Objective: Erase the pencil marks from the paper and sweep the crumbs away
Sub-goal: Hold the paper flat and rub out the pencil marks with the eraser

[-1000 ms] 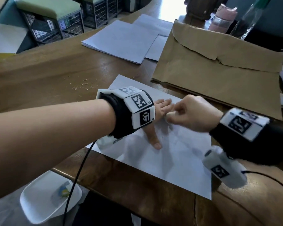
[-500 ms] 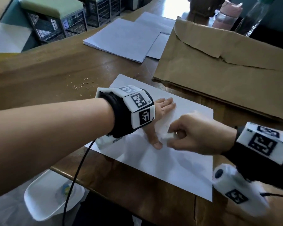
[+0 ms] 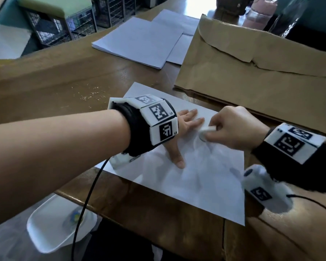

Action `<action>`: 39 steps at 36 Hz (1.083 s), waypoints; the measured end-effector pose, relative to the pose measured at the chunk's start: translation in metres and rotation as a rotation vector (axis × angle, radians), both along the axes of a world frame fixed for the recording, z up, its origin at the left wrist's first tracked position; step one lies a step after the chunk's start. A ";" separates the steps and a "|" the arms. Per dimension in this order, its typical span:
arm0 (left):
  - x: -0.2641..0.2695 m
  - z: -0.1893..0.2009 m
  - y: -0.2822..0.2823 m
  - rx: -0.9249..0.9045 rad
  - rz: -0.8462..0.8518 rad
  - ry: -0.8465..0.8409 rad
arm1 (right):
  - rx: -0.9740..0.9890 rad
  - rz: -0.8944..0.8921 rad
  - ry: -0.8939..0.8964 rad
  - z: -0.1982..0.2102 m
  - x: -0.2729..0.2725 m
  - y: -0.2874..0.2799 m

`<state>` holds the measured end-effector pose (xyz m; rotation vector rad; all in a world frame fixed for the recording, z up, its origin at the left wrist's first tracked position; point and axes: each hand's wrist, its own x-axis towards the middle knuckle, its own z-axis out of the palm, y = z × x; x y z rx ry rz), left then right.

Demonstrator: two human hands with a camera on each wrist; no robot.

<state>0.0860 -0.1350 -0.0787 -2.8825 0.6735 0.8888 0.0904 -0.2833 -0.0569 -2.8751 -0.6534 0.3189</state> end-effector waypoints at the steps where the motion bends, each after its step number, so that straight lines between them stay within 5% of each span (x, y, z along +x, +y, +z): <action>1: 0.000 0.000 0.000 -0.006 0.004 0.000 | -0.014 0.002 -0.011 -0.001 0.001 -0.001; 12: -0.002 -0.002 0.001 -0.015 0.003 -0.034 | -0.026 0.271 0.065 0.008 -0.034 0.016; 19: -0.001 -0.002 0.002 -0.031 0.014 -0.022 | -0.026 0.035 -0.032 0.005 -0.002 0.008; 24: -0.004 -0.001 0.000 -0.026 0.005 -0.050 | -0.020 0.239 0.060 0.002 -0.039 0.021; 30: 0.000 -0.002 0.001 -0.016 0.018 -0.009 | -0.027 0.009 -0.034 0.001 0.001 0.005; 36: -0.002 -0.004 -0.001 -0.014 0.018 -0.038 | -0.041 0.268 0.008 -0.002 -0.040 0.020; 39: -0.002 -0.004 -0.001 -0.008 0.014 -0.035 | -0.035 0.200 0.041 -0.002 -0.032 0.015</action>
